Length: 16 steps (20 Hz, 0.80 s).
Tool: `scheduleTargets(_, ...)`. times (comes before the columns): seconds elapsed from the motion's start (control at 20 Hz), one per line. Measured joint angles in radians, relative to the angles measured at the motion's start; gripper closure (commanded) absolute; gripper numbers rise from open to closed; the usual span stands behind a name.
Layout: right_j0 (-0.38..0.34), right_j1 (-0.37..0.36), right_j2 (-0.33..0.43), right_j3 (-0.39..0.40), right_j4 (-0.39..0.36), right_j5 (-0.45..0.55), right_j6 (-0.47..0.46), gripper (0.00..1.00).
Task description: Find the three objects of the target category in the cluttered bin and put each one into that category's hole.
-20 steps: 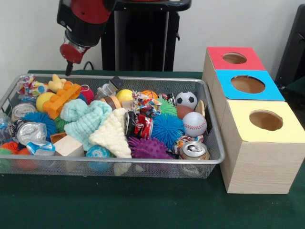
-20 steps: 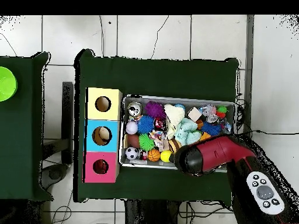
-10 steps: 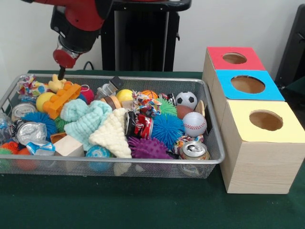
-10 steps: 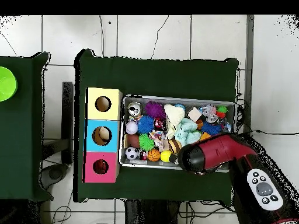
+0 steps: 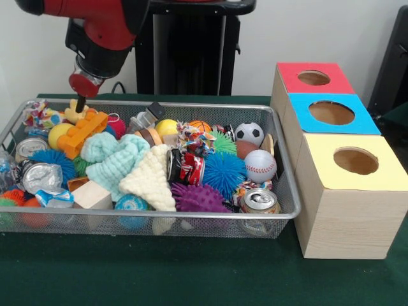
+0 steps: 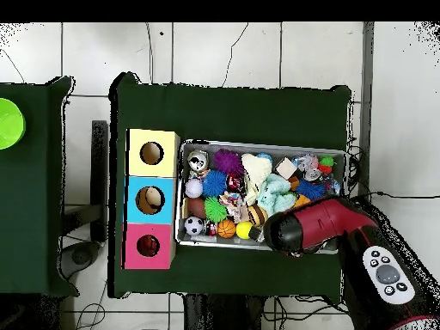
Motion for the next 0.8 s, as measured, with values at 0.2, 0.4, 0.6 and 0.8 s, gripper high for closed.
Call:
scheduleTargets(0.2,-0.005,0.015,0.0,-0.002,0.0,-0.022,0.0,0.0)
scheduleTargets(0.4,-0.01,0.023,0.0,-0.003,0.0,-0.042,0.0,0.0)
scheduleTargets(0.6,-0.01,0.024,0.0,-0.004,0.001,-0.042,0.0,0.0)
scheduleTargets(0.8,-0.01,0.024,0.0,-0.004,0.001,-0.042,0.0,0.0)
